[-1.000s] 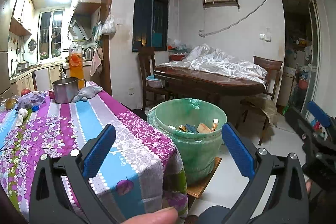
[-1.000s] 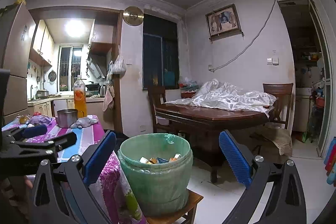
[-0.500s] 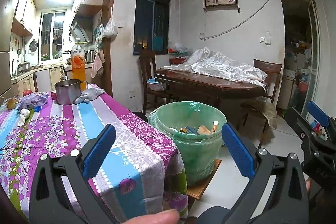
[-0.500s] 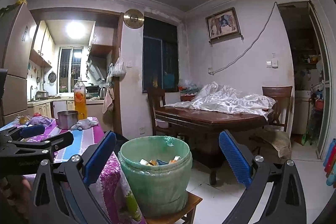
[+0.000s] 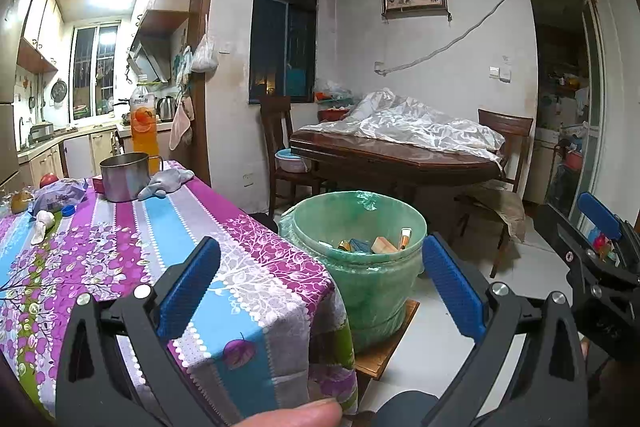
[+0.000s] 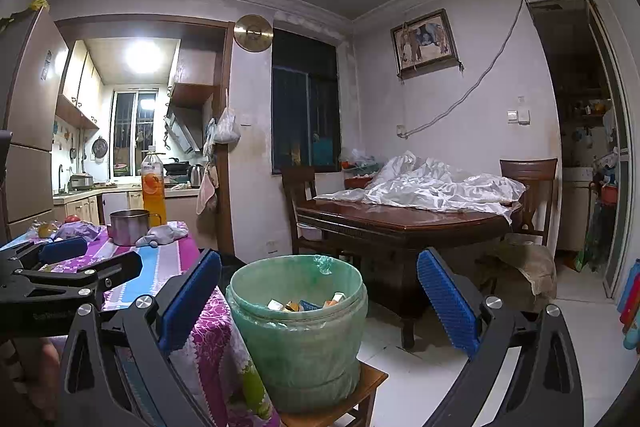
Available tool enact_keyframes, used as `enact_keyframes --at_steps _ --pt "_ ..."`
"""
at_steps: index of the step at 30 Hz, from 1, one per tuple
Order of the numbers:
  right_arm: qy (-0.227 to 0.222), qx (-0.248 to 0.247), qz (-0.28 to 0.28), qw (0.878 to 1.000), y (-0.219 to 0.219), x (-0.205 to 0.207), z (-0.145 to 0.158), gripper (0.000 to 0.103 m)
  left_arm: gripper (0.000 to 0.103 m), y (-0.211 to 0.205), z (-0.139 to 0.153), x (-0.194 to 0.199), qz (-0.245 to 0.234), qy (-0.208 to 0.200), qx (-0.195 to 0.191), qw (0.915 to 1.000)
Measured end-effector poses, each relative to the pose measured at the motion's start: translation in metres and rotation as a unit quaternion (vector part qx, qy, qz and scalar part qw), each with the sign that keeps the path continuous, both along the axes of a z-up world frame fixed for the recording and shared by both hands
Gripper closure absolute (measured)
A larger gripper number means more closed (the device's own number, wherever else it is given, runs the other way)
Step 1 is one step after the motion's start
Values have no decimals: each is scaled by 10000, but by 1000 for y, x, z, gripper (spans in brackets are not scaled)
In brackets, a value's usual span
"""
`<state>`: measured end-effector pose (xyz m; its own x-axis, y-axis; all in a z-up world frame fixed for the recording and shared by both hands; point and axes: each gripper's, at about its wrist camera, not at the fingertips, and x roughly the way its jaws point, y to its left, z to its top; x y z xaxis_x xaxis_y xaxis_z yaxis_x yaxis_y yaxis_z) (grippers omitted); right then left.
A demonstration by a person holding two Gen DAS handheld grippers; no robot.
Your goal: Collect trash
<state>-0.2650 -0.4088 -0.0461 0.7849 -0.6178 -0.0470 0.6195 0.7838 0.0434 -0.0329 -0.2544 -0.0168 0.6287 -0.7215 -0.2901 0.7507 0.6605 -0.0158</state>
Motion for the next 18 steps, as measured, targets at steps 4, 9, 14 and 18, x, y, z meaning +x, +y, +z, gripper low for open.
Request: enact_keyframes --at_steps 4,9,14,18 --pt "11 0 2 10000 0 0 0 5 6 -3 0 -1 -19 -6 25 10000" --pt "23 40 -25 10000 -3 1 -4 5 6 -6 0 0 -99 -37 102 9999" --pt "16 63 -46 10000 -4 2 -7 5 6 -9 -3 4 -80 30 144 9999" --pt "25 68 -44 10000 -4 2 -9 5 6 -9 -4 3 -85 25 155 9998"
